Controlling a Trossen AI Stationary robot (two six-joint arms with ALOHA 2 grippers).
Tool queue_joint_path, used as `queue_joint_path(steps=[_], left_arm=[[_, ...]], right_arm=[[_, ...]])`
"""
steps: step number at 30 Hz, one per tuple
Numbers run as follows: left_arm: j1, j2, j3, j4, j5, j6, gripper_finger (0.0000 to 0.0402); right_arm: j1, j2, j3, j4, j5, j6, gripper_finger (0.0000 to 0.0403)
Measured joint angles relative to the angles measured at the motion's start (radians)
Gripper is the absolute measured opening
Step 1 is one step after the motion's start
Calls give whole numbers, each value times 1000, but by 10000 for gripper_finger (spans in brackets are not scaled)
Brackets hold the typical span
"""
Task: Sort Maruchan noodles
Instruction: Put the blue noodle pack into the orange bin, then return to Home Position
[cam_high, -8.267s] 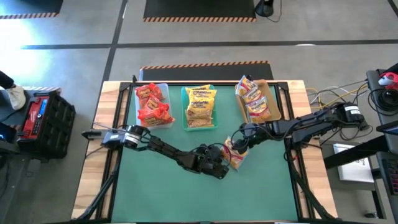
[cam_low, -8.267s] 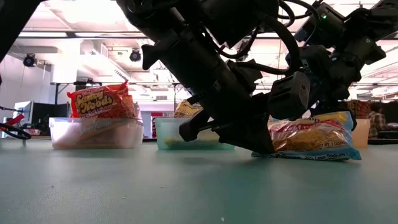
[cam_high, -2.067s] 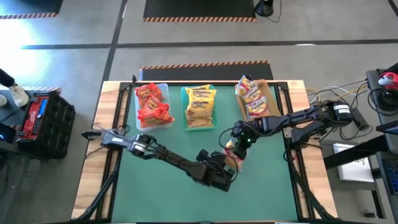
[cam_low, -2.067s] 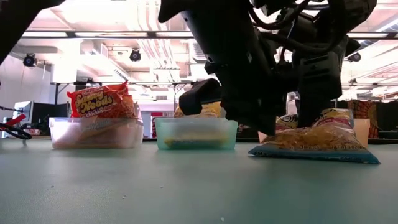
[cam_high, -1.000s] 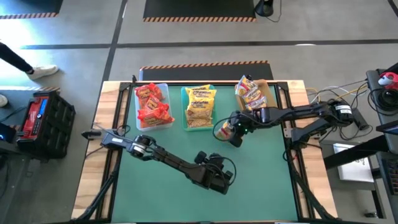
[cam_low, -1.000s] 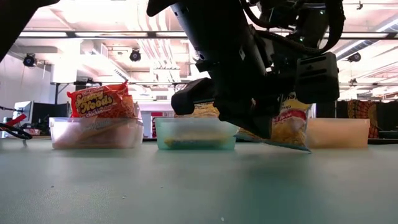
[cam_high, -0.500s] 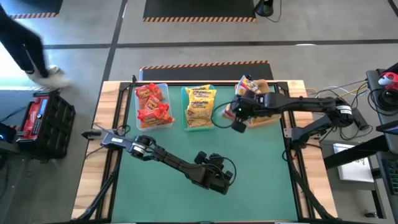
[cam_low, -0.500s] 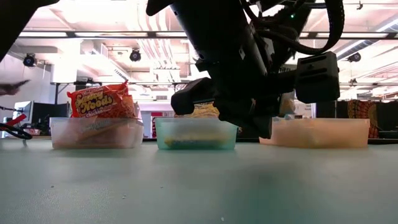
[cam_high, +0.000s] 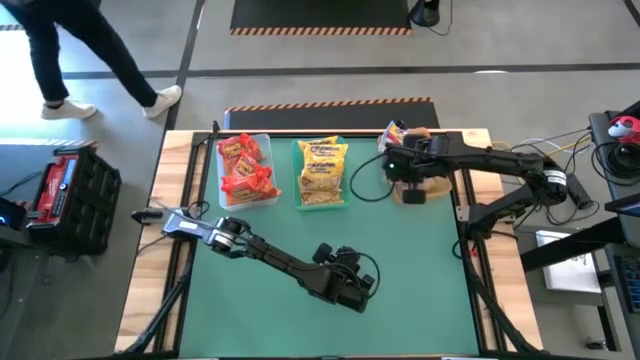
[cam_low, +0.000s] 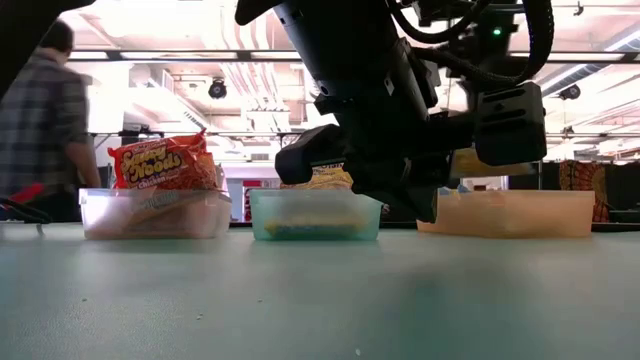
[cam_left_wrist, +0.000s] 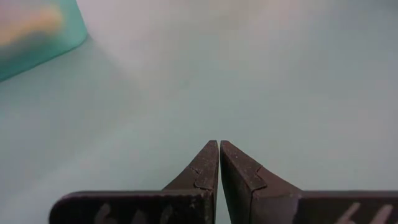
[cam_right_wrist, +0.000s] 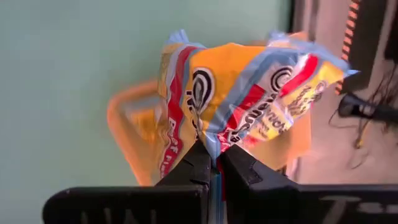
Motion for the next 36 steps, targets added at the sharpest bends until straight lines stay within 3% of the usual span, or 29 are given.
queue_joint_path(steps=[5,15,22,30,36], left_arm=[[0,0,0,0,0,0,0],[0,0,0,-1,0,0,0],[0,0,0,0,15,0,0],[0,0,0,0,35,0,0],[0,0,0,-10,61,0,0]], right_arm=[[-13,-1,-37,-87,-18,-118,8],[-16,-1,-170,-95,-56,-58,11],[-16,-1,-239,-94,-56,-4,41],[-16,-6,-192,-86,-39,84,78],[-15,-65,-124,-47,-41,101,84]])
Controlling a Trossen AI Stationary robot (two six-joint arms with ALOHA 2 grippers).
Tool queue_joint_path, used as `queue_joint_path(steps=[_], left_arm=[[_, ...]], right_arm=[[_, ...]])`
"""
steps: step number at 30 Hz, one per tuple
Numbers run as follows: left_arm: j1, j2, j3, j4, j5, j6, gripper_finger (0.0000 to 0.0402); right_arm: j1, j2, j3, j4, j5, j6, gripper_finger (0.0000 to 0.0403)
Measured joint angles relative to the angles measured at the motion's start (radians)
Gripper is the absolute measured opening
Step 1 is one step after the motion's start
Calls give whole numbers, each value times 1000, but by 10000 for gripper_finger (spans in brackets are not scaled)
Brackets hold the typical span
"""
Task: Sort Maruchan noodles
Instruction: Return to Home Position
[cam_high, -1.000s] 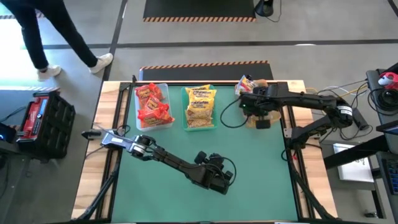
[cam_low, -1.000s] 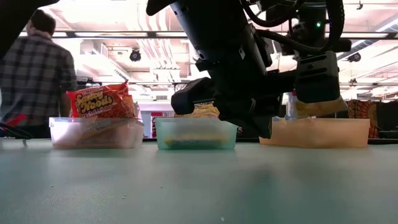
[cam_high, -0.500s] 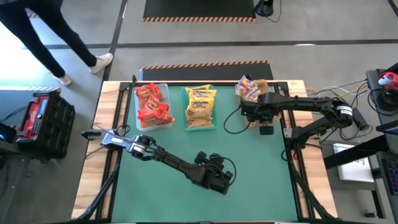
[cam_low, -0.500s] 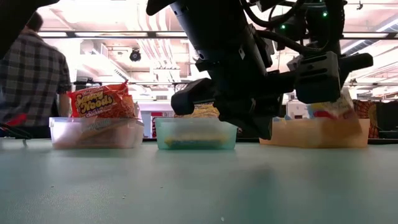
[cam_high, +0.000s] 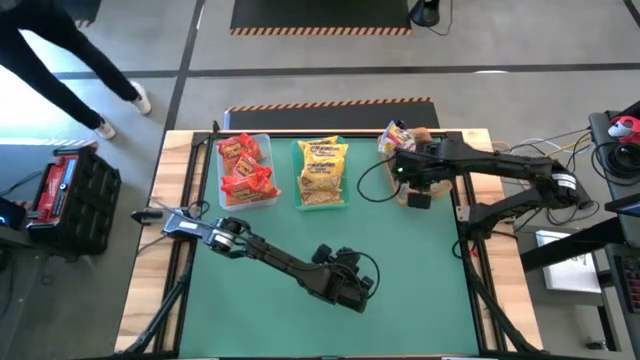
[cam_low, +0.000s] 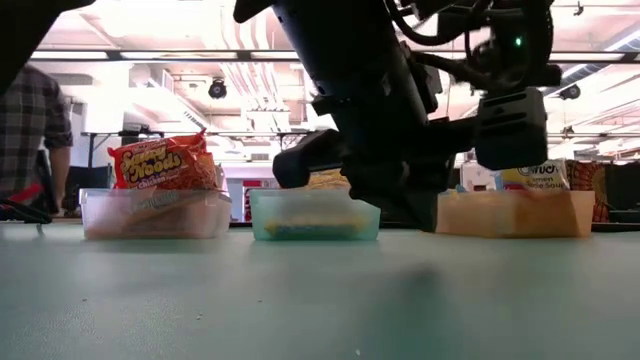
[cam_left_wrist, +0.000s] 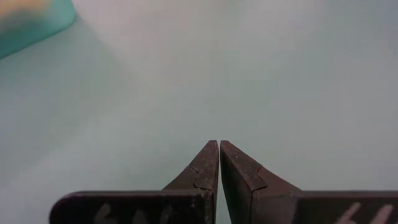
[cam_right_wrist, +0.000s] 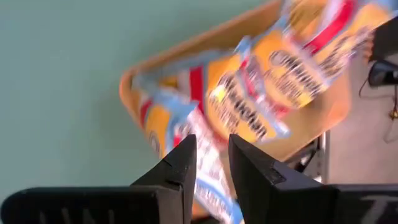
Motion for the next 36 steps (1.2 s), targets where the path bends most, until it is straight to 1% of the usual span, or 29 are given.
queue_joint_path(steps=[5,9,12,15,20,23,31,36], left_arm=[[0,-15,-1,-68,2,-19,0],[0,-45,-9,-171,-23,-26,0],[0,-83,-65,-200,-32,-16,0],[0,-151,-173,-158,-27,-12,0],[-5,-286,-402,-2,-5,-18,0],[-13,-366,-529,68,-2,-18,0],[-40,-611,-836,154,-66,-17,0],[-52,-774,-1022,200,-80,-18,0]], right_arm=[[0,-123,-18,131,-9,70,84],[0,-235,-76,246,-77,161,84],[0,-306,-122,347,-134,227,84],[8,-355,-164,422,-142,280,84],[37,-404,-229,480,-143,307,84],[59,-421,-267,548,-141,335,84],[82,-463,-420,824,-137,400,84],[82,-470,-514,964,-132,441,84]])
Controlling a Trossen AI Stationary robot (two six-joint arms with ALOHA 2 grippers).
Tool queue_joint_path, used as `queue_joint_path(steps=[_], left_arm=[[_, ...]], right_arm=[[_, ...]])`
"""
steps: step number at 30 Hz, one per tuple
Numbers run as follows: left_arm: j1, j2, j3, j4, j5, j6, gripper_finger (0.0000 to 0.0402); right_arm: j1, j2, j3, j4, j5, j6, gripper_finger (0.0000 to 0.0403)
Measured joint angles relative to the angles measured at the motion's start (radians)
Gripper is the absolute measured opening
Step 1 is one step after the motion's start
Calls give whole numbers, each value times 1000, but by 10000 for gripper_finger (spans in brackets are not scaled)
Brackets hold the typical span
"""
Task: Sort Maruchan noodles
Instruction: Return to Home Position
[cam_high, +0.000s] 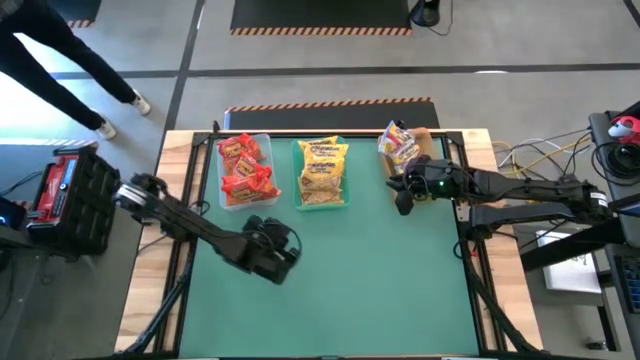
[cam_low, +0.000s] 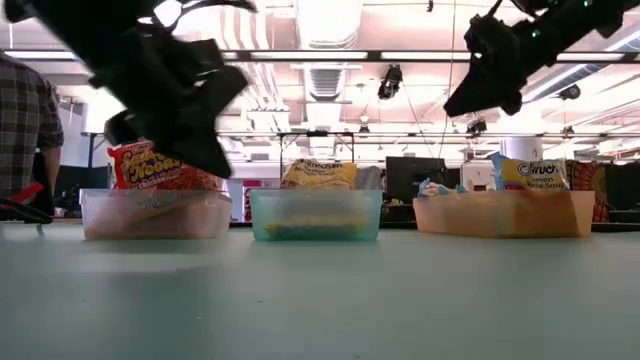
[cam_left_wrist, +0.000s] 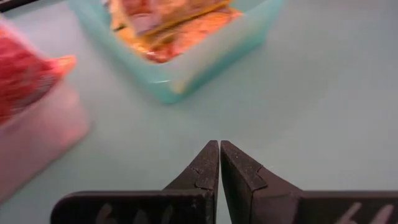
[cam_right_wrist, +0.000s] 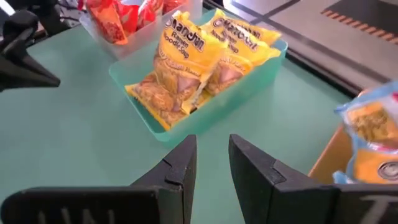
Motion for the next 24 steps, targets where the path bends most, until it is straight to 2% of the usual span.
queue_joint_path(steps=[10,16,24], left_arm=[[-5,-325,-290,65,-27,0,0],[-5,-512,-403,69,-33,11,0],[-5,-756,-515,103,-31,24,0]], right_arm=[[2,-1,-172,192,1,106,84],[4,-1,-263,312,1,127,84],[4,-1,-400,586,1,166,84]])
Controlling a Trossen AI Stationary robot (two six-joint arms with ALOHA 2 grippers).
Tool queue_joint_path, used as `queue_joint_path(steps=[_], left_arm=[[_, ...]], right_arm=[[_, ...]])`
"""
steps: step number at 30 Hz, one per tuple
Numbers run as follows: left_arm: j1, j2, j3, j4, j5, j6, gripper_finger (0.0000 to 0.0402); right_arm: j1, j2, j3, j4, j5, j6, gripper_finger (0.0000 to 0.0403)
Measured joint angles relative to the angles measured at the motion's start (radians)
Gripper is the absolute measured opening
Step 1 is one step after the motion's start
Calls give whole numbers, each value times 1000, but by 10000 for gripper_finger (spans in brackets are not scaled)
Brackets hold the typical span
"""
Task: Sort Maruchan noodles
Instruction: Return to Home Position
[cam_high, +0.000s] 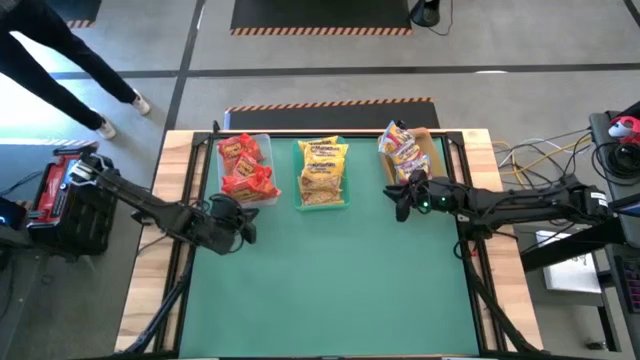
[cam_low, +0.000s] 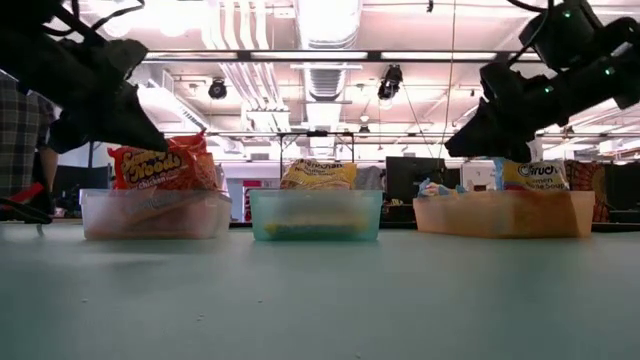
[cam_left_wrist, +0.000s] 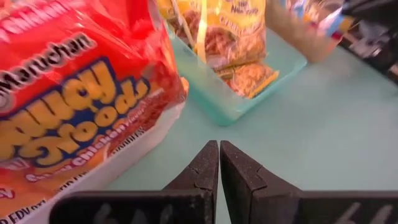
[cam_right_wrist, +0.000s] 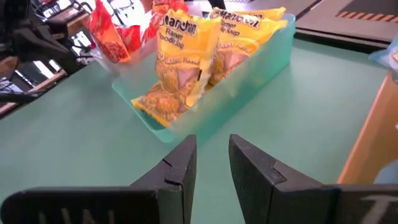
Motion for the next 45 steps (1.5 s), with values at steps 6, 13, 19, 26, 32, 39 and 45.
queue_joint_path(steps=[6,13,19,26,32,39,45], left_arm=[[0,-137,-50,1,-49,9,0],[0,-247,-91,0,-84,29,0],[0,-302,-121,-9,-101,29,0],[0,-325,-126,-33,-102,29,0],[0,-330,-126,-45,-102,20,0],[1,-329,-126,-49,-104,20,0],[1,-329,-126,-48,-103,27,0]], right_arm=[[0,0,-63,75,0,17,84],[0,0,-109,127,0,20,84],[0,0,-152,271,0,19,84],[0,0,-215,469,0,-12,84],[0,-2,-215,467,-6,-9,84],[0,-4,-215,460,-8,-9,84],[0,-4,-216,452,-8,-18,84]])
